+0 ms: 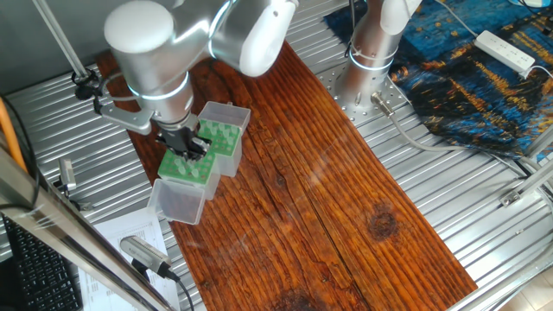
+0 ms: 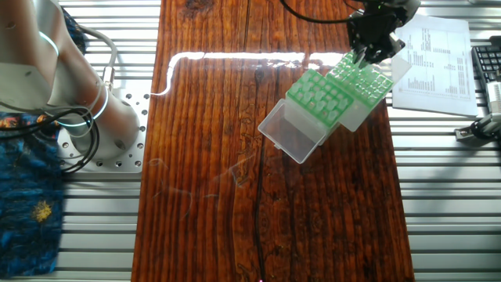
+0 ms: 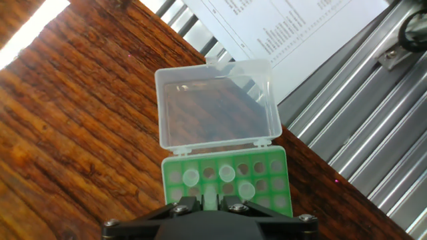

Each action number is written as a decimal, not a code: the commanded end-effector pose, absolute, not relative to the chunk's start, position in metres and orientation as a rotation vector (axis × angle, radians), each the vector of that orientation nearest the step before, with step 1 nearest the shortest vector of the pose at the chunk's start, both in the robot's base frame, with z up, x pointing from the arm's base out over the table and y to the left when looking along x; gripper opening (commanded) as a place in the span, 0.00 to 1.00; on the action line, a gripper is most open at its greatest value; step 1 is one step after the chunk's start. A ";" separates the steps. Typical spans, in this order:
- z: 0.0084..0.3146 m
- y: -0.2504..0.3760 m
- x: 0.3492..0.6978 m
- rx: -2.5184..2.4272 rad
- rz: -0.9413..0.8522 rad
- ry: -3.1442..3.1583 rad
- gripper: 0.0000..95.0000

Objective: Transfer all large pipette tips from one holder to another

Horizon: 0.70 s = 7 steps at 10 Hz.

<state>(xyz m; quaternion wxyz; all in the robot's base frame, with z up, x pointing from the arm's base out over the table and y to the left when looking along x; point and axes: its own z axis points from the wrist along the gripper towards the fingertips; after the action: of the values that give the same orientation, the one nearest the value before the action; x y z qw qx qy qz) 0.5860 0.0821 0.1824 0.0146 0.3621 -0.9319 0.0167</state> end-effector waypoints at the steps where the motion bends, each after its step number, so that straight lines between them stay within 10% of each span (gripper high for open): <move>1: 0.190 0.082 0.586 1.131 0.041 -2.899 0.00; 7: 0.230 0.077 0.602 1.148 0.024 -2.870 0.00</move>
<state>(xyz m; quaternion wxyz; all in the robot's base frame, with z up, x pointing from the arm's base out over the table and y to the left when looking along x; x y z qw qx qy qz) 0.6036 0.0769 0.2350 0.0271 0.3731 -0.9274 0.0067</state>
